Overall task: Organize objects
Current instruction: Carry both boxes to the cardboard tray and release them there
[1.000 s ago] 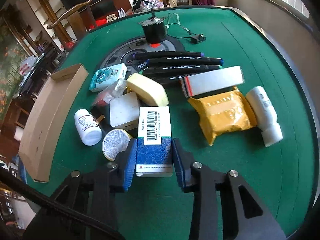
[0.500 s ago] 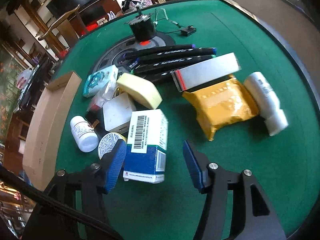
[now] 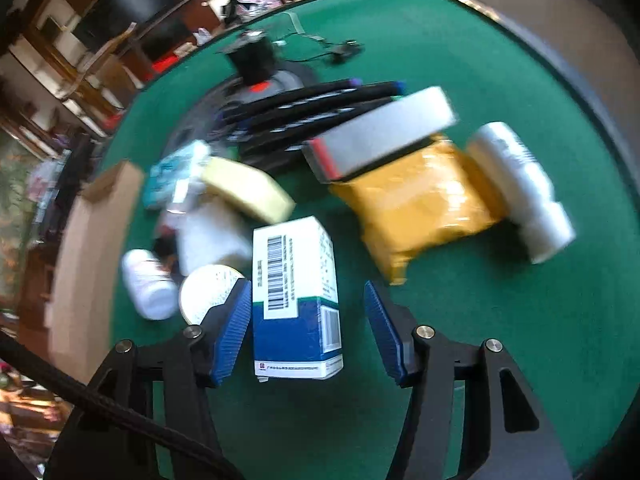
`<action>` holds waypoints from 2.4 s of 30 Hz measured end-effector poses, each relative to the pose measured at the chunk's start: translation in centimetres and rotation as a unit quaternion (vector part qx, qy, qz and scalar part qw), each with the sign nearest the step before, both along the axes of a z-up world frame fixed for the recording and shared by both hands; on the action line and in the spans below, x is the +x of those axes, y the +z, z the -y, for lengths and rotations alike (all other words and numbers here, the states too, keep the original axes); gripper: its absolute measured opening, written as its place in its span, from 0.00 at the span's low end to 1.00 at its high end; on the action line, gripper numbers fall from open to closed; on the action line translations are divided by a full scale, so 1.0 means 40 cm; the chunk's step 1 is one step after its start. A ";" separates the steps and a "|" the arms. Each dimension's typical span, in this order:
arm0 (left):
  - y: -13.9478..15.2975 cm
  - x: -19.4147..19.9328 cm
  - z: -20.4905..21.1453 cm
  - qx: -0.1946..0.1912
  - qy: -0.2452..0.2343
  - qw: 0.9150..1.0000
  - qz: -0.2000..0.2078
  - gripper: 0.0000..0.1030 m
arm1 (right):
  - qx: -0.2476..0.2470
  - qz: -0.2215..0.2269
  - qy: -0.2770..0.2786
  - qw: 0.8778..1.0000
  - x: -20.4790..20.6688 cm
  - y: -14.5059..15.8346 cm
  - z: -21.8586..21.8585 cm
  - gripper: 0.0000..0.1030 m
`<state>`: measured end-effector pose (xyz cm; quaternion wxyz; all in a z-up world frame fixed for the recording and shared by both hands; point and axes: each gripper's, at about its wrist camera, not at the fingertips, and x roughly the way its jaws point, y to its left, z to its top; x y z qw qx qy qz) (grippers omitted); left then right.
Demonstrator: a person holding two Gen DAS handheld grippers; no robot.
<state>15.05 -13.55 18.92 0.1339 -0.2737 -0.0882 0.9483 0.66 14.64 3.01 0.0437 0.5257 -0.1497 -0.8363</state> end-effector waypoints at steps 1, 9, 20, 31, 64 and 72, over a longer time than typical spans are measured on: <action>-0.002 -0.002 -0.003 0.000 0.000 1.000 0.001 0.39 | 0.006 0.002 0.003 1.000 0.000 -0.003 0.002 0.54; -0.019 -0.016 -0.004 0.004 0.001 1.000 0.016 0.39 | 0.027 -0.003 0.034 0.999 -0.005 -0.008 0.061 0.30; 0.213 -0.026 0.078 0.078 -0.058 0.995 0.016 0.39 | -0.154 -0.089 0.118 0.977 0.096 0.279 0.055 0.31; 0.626 -0.265 0.152 -0.068 0.081 0.993 -0.060 0.39 | -0.245 -0.114 0.223 0.937 -0.100 0.638 0.368 0.31; -0.352 -0.705 0.281 0.041 0.099 0.974 0.199 0.57 | 0.006 -0.030 0.202 0.979 -0.335 0.067 0.618 0.32; -0.259 -0.663 0.282 0.049 0.108 0.979 0.168 0.59 | -0.009 -0.098 0.178 0.979 -0.288 0.182 0.521 0.38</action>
